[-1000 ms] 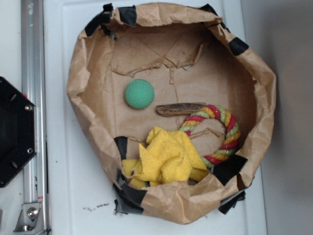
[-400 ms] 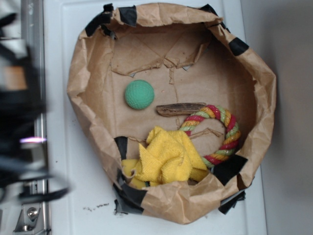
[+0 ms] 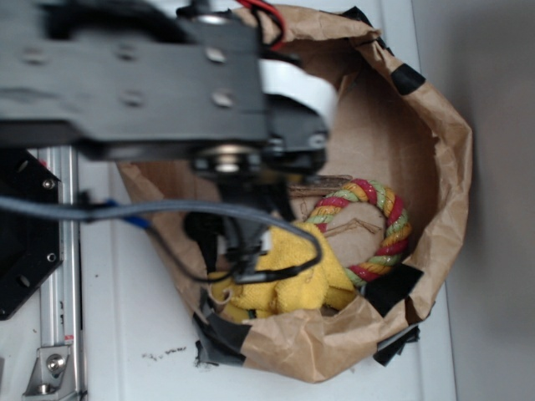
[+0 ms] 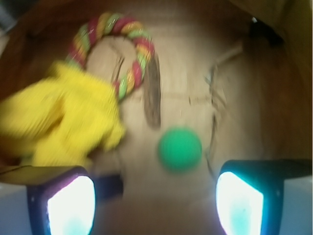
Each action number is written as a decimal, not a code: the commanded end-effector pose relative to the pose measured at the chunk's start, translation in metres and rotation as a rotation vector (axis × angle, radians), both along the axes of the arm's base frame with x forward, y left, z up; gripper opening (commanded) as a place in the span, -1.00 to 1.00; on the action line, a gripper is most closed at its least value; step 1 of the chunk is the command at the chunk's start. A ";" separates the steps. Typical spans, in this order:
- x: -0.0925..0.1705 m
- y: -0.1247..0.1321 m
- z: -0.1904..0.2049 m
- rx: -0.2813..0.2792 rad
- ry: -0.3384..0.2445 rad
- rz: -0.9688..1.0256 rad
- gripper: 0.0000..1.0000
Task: Grab the wood chip.
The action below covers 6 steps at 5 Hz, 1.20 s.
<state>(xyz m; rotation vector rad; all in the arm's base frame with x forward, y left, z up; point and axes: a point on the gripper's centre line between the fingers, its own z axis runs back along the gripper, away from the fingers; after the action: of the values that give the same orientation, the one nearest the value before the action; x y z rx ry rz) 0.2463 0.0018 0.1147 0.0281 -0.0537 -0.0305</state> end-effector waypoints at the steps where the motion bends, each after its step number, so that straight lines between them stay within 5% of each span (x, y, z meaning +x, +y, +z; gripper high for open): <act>1: 0.025 0.010 -0.027 0.059 -0.042 -0.091 1.00; 4: 0.031 0.010 -0.052 0.035 -0.079 -0.221 1.00; 6: 0.034 0.013 -0.087 0.064 -0.033 -0.220 1.00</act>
<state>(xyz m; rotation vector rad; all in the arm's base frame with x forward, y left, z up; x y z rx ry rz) 0.2763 0.0088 0.0223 0.0794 -0.0560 -0.2762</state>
